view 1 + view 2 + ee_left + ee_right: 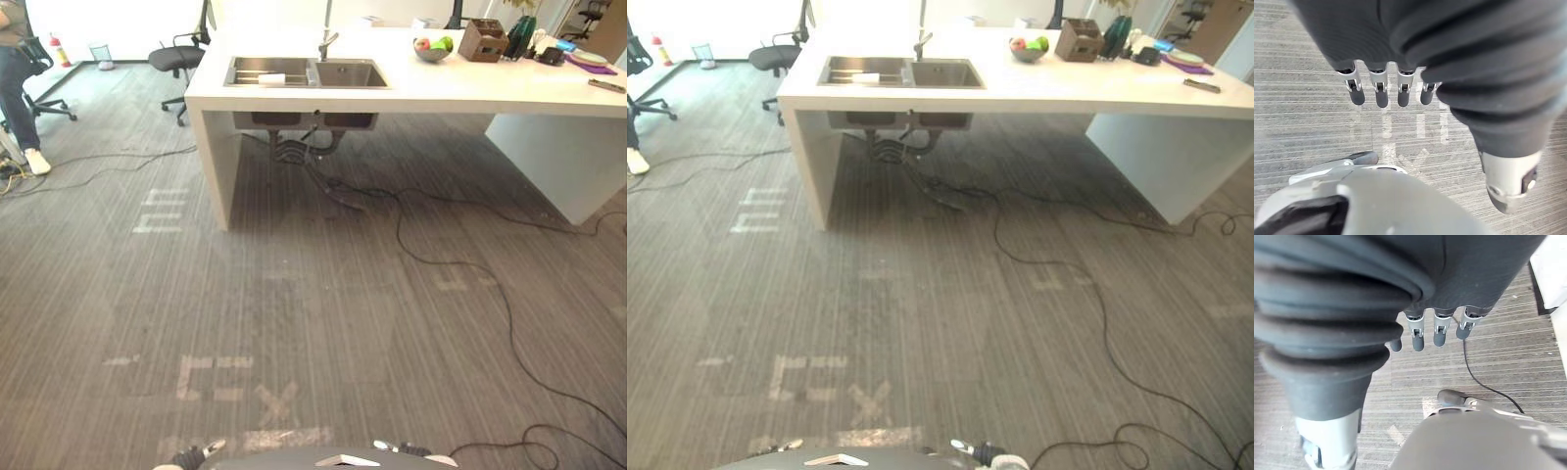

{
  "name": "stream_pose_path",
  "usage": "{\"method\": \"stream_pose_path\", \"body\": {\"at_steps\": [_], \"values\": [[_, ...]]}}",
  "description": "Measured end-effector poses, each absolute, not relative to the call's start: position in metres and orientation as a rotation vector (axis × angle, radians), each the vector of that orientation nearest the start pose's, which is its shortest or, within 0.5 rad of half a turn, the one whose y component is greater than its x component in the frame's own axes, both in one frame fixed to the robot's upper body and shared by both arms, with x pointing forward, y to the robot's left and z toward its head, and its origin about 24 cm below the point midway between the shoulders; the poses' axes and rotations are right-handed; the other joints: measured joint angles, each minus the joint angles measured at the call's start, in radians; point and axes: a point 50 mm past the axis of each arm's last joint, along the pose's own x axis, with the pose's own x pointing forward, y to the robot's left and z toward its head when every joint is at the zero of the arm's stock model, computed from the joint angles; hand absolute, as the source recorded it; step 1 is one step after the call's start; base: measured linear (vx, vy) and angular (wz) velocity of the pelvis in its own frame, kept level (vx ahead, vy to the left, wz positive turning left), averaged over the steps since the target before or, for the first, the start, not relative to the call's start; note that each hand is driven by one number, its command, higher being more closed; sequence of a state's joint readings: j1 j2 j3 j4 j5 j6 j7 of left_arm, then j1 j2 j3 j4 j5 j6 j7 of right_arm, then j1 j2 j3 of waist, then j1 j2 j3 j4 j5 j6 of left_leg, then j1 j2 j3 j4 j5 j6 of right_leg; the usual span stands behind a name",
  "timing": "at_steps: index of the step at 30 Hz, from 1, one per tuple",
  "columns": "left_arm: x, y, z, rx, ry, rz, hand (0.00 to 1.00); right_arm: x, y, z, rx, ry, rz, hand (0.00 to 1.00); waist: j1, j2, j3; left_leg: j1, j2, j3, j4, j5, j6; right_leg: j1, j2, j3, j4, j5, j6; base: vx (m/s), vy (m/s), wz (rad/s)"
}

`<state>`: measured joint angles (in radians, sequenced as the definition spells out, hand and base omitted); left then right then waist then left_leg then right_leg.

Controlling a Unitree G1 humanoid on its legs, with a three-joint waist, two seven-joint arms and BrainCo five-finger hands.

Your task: Walk over to the sink, pick up the cup, carry it to the dishwasher, place the cup inside the dishwasher, then close the dishwasher door

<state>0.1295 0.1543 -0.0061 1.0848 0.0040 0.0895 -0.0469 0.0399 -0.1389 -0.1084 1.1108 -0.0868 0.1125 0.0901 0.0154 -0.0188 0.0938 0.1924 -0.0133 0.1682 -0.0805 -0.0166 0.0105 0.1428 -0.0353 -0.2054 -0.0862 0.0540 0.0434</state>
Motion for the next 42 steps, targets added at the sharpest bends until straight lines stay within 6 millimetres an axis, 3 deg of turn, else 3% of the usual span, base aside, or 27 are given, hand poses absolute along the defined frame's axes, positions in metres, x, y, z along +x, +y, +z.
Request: {"method": "stream_pose_path", "body": {"at_steps": [12,24,42], "values": [[0.061,0.209,-0.168,0.194,1.263,0.045,0.00,0.086,-0.209,-0.165,-0.082,1.270,0.050,0.00,-0.001,-0.003,0.006,0.003,-0.004,-0.002,-0.004,0.001,0.002,0.011,-0.003,-0.003,-0.001,-0.004,0.005,-0.03,-0.008,0.01],[0.048,0.212,-0.171,0.155,1.366,0.104,0.00,0.084,-0.209,-0.165,0.009,1.271,0.010,0.00,-0.009,-0.007,0.013,0.004,-0.004,-0.001,-0.004,0.001,0.002,0.013,-0.004,-0.002,-0.001,-0.003,0.003,0.00,0.000,0.00],[0.044,0.212,-0.171,0.118,1.369,0.141,0.00,0.084,-0.210,-0.165,-0.011,1.272,-0.005,0.00,-0.009,-0.007,0.020,0.017,-0.006,-0.001,-0.004,-0.003,0.000,0.024,-0.004,-0.001,-0.001,-0.008,0.008,-0.02,-0.004,0.00]]}}
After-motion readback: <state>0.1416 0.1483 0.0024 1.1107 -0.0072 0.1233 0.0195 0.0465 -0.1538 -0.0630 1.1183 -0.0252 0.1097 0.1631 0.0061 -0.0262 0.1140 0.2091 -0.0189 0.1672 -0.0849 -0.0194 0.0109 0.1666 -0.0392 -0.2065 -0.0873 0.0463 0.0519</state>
